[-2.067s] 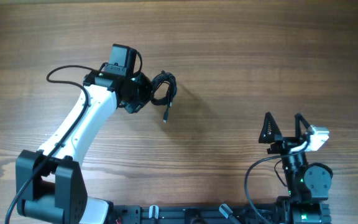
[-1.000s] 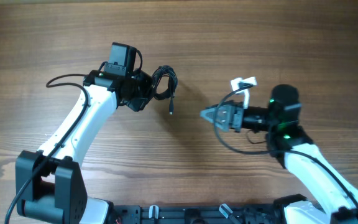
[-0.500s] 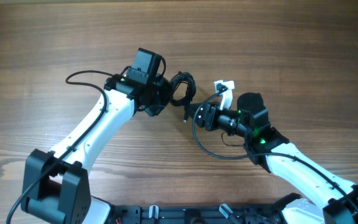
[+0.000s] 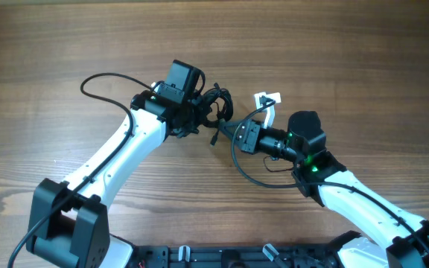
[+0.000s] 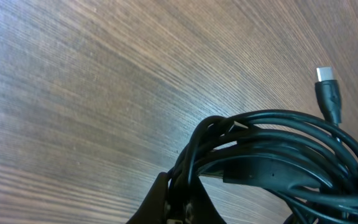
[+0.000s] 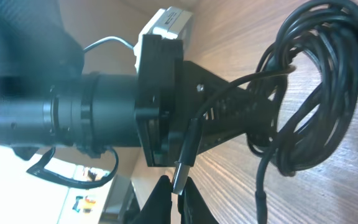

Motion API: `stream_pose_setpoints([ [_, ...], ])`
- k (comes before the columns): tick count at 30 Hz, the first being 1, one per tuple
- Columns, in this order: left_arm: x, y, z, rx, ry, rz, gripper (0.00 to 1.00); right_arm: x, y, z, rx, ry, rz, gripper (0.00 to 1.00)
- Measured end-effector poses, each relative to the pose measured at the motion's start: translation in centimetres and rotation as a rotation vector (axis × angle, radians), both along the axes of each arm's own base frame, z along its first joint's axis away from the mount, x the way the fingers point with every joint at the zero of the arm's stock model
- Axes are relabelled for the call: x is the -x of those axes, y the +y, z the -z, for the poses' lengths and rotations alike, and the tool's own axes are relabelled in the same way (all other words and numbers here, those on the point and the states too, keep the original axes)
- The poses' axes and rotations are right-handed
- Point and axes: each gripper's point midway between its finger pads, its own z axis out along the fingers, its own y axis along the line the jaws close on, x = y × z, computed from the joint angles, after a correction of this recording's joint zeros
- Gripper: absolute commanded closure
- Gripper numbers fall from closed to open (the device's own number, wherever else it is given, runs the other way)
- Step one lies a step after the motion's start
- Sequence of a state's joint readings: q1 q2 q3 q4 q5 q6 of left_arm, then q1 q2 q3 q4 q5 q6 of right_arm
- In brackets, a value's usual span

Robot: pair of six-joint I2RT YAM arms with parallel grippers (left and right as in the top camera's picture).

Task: Untangle cables
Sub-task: 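Move the right gripper to the held coil and grasp a cable strand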

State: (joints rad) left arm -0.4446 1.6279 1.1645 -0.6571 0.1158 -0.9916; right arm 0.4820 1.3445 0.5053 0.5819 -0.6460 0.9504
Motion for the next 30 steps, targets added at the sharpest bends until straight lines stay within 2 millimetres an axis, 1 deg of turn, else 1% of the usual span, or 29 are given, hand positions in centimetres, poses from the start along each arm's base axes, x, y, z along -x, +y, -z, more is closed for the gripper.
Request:
stream_pose_setpoints([
  [2,-0.3,0.1,-0.1,-0.025,-0.032,0.048,0.96,-0.6,-0.5,0.8,0.023,0.033,0.052,0.96],
  [3,-0.5,0.0,-0.2,-0.030,-0.046,0.062,0.96,-0.9,-1.0,1.8,0.052,0.068,0.090,0.96],
  [4,-0.7,-0.1,-0.3,-0.034,-0.062,0.082,0.96,-1.2,-1.3,2.4,0.070,0.086,0.118,0.96],
  [6,-1.3,-0.6,-0.9,-0.029,-0.112,0.138,0.96,-1.6,-1.8,3.1,0.096,0.104,0.159,0.96],
  [7,-1.5,-1.2,-1.4,-0.018,-0.141,0.173,0.96,-1.8,-2.0,3.1,0.100,0.103,0.172,0.96],
  [9,-1.3,-3.4,-2.4,0.000,-0.215,0.321,0.96,-1.9,-2.1,3.2,0.103,0.101,0.183,0.96],
  [10,-0.9,-4.3,-2.5,-0.006,-0.238,0.391,0.96,-2.0,-2.1,3.2,0.105,0.101,0.187,0.96],
  [13,0.3,-6.0,-2.5,-0.032,-0.272,0.519,0.96,-2.2,-2.3,3.3,0.110,0.104,0.205,0.96],
  [15,0.6,-5.9,-2.3,-0.049,-0.269,0.542,0.96,-2.1,-2.6,4.0,0.110,0.167,0.232,0.96],
  [17,0.9,-5.3,-1.8,-0.093,-0.251,0.547,0.96,-2.0,-3.1,5.1,0.111,0.255,0.266,0.96],
  [20,0.8,-4.8,-1.6,-0.138,-0.252,0.545,0.96,-2.8,-5.3,6.5,0.125,0.349,0.364,0.95],
  [21,0.9,-4.8,-1.6,-0.133,-0.252,0.547,0.96,-3.1,-5.8,6.7,0.125,0.362,0.396,0.95],
  [26,1.9,-6.9,-2.2,-0.038,-0.281,0.691,0.96,-3.5,-6.5,7.1,0.131,0.376,0.448,0.94],
  [27,2.0,-7.2,-2.4,-0.019,-0.290,0.708,0.96,-3.6,-6.6,7.1,0.131,0.377,0.454,0.93],
  [28,2.0,-7.5,-2.7,-0.002,-0.300,0.718,0.96,-3.6,-6.7,7.1,0.131,0.379,0.458,0.86],
  [29,2.0,-8.5,-3.4,0.049,-0.335,0.760,0.96,-3.8,-7.0,7.2,0.134,0.378,0.475,0.82],
  [30,2.2,-9.0,-3.7,0.076,-0.350,0.784,0.96,-3.8,-7.1,7.2,0.134,0.379,0.480,0.79],
])
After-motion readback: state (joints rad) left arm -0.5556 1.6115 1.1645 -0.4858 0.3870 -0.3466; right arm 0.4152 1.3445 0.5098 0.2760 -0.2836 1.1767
